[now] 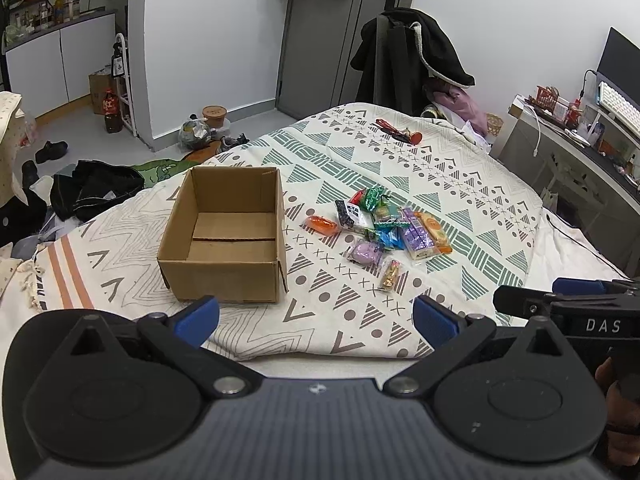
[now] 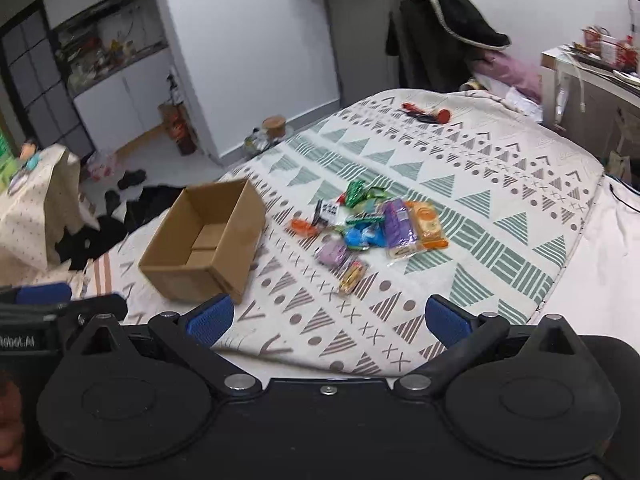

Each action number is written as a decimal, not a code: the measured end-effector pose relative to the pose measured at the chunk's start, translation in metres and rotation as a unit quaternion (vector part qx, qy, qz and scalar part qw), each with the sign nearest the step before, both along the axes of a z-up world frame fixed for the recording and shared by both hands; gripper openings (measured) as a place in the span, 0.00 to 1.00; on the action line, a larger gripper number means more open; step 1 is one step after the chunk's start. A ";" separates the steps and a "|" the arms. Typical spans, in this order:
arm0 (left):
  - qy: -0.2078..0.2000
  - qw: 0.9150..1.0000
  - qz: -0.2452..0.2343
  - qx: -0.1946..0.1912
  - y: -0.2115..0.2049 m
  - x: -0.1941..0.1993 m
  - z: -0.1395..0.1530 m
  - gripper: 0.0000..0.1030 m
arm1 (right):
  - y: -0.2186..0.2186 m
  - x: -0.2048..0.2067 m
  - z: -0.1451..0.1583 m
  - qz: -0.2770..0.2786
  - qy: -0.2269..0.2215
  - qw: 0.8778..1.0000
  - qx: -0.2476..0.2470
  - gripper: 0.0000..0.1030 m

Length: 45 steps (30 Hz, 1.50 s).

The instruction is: Organize snacks

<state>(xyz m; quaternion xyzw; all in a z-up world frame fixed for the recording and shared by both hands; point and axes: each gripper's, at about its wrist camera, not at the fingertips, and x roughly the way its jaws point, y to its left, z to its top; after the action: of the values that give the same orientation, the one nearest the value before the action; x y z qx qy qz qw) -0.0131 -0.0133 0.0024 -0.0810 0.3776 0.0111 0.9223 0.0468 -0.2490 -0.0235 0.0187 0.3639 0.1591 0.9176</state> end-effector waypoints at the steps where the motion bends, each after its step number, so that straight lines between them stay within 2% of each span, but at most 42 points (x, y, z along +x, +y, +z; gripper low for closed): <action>1: -0.001 1.000 0.000 0.001 -0.001 0.000 0.001 1.00 | -0.002 0.001 0.000 -0.001 0.002 1.000 0.004 1.00; 23: 0.002 1.000 -0.005 -0.001 -0.009 0.007 0.006 0.99 | 0.002 0.003 0.001 0.009 -0.002 1.000 -0.011 1.00; 45: 0.000 1.000 0.002 -0.009 -0.004 0.007 0.004 0.99 | 0.004 0.007 -0.002 0.012 0.002 1.000 -0.003 1.00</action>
<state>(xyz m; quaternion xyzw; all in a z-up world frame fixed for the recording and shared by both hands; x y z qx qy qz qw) -0.0057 -0.0177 0.0063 -0.0896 0.3780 0.0097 0.9214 0.0541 -0.2450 -0.0258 0.0120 0.3667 0.1685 0.9149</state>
